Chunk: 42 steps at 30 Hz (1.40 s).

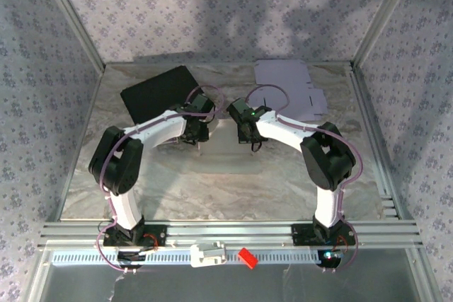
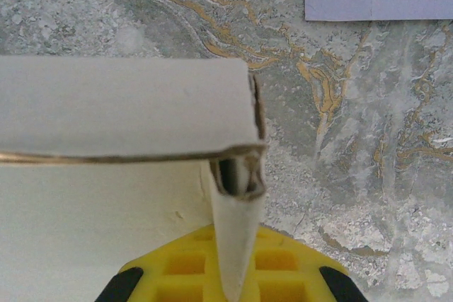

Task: Fold the paper box

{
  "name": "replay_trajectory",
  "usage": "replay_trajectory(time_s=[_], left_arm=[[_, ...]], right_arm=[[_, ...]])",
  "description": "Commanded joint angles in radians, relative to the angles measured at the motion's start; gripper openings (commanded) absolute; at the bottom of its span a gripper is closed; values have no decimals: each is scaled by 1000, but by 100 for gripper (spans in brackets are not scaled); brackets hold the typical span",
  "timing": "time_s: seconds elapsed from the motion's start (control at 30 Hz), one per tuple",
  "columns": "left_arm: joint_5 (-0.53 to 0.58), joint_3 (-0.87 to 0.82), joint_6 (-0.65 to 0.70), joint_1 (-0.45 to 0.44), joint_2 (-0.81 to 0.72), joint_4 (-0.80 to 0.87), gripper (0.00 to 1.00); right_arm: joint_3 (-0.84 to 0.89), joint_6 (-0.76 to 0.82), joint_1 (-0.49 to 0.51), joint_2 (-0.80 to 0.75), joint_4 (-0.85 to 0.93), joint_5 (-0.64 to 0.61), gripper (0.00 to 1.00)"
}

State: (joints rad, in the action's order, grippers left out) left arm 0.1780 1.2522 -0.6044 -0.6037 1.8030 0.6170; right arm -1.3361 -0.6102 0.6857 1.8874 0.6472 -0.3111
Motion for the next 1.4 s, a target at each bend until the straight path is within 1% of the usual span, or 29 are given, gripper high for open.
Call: replay_trajectory(time_s=[0.0, 0.1, 0.3, 0.43, 0.57, 0.7, 0.8, 0.83, 0.87, 0.93, 0.97, 1.1, 1.2, 1.23, 1.37], left_arm=[[-22, -2, 19, 6, 19, -10, 26], [-27, -7, 11, 6, 16, -15, 21], [-38, -4, -4, 4, 7, -22, 20], [-50, -2, -11, 3, 12, -28, 16], [-57, -6, -18, 3, 10, -37, 13], [-61, 1, -12, 4, 10, -35, 10], [-64, 7, -8, 3, 12, -32, 10], [-64, 9, -6, 4, 12, -30, 11], [-63, 13, -4, 3, 10, -26, 16], [-59, 24, -4, 3, 2, -16, 35], [-57, 35, -7, 4, -5, -6, 41], [-54, 91, -33, 4, -50, 43, 48], [-72, 135, -73, 12, -93, 55, 52], [-76, 155, -82, 15, -106, 87, 54], [-56, 261, -75, 21, -130, 158, 54]], right_arm=[[0, 2, 6, 33, 76, -33, 0], [-32, -10, 8, 64, 125, -67, 0], [-131, -98, 28, 136, 295, -166, 0], [-155, -115, 46, 146, 330, -187, 0], [-179, -114, 47, 166, 350, -163, 0], [-122, -79, 42, 129, 250, -76, 0], [-86, -62, 29, 83, 195, -45, 0], [-90, -60, 24, 77, 200, -43, 0], [-101, -64, 20, 79, 221, -46, 0], [-119, -77, 11, 90, 262, -40, 0], [-118, -88, 2, 89, 276, -32, 0], [-56, -132, -42, 56, 271, 34, 0], [-21, -164, -75, 23, 282, 84, 0], [-10, -183, -89, 14, 298, 108, 0], [60, -315, -179, -25, 335, 221, 0]])
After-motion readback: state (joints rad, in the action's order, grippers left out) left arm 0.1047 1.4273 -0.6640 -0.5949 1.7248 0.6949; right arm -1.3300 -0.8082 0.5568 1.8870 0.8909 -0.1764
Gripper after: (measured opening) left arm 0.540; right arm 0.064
